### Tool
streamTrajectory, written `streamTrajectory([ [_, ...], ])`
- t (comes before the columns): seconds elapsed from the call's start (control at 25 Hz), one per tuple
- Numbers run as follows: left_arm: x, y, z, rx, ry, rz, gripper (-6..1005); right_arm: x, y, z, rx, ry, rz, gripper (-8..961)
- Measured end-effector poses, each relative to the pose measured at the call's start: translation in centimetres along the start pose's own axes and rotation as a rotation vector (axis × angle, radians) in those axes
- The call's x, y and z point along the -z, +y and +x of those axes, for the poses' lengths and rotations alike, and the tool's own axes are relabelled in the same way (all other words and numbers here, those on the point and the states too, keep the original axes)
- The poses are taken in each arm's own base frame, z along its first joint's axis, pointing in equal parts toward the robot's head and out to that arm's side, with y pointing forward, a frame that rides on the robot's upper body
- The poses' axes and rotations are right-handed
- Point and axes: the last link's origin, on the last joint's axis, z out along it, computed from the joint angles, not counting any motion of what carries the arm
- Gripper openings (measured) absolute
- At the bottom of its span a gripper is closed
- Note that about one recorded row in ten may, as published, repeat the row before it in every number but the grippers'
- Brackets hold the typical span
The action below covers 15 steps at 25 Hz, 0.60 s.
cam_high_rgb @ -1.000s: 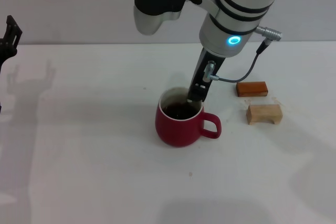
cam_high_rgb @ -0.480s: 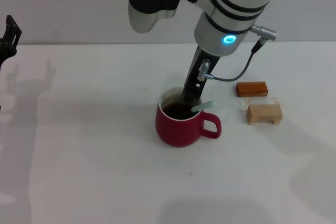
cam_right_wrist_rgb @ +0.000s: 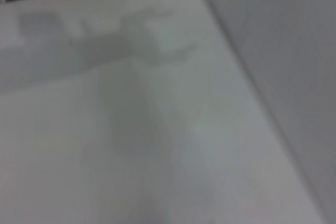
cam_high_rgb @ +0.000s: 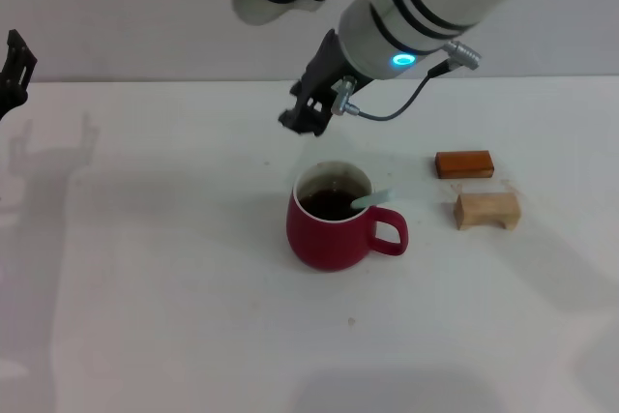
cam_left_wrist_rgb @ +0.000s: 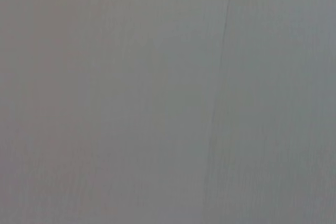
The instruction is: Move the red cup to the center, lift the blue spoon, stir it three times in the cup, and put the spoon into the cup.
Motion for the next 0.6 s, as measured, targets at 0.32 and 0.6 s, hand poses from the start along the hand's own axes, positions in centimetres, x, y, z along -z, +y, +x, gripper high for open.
streamTrajectory([
  [0.32, 0.1, 0.0, 0.0, 0.007, 0.000, 0.000, 840, 0.9, -0.6, 2.2, -0.021, -0.307, 0.260, 312],
  [0.6, 0.0, 0.3, 0.0, 0.014, 0.004, -0.006, 840, 1.5, -0.8, 6.1, -0.078, -0.469, 0.466, 312],
])
